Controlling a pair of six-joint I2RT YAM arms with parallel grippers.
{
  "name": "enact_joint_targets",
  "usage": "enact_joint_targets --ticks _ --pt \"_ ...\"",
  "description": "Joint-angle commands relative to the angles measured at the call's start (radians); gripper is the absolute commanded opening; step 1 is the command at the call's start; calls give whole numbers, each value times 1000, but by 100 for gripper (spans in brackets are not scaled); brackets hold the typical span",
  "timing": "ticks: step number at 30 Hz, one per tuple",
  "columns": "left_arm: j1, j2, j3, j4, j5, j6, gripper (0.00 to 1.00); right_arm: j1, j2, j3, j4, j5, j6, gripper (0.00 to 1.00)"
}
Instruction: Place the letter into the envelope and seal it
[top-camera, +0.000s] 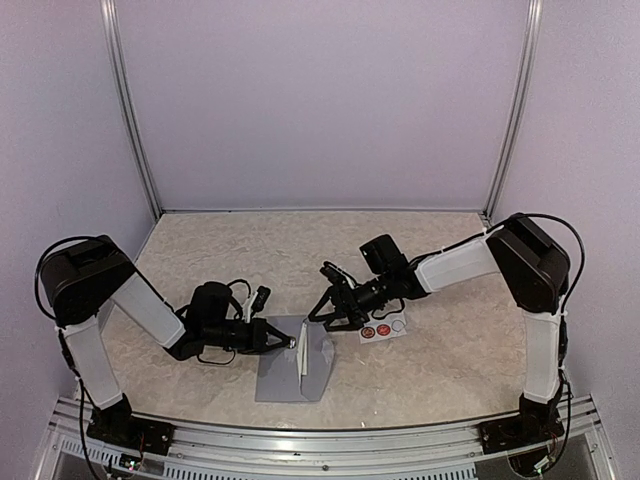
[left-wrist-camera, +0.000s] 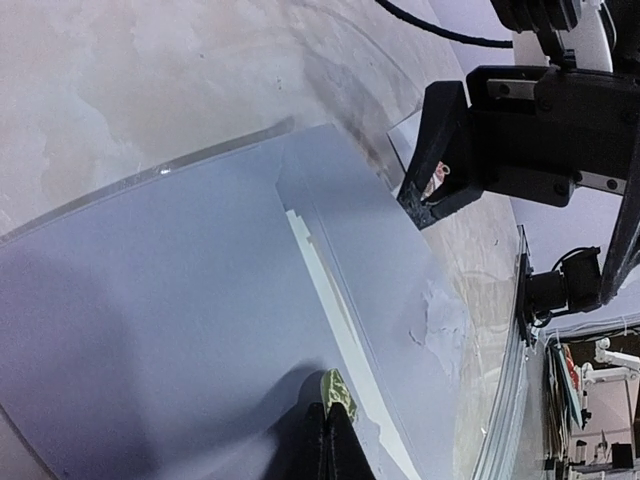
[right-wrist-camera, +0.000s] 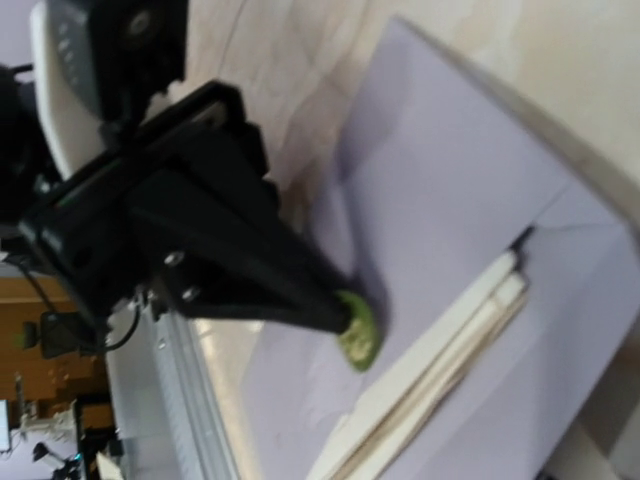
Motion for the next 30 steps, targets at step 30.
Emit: enact_joint_targets --ticks 30 --pt "1 -267 -91 -25 -122 -23 0 127 -18 13 125 -37 80 67"
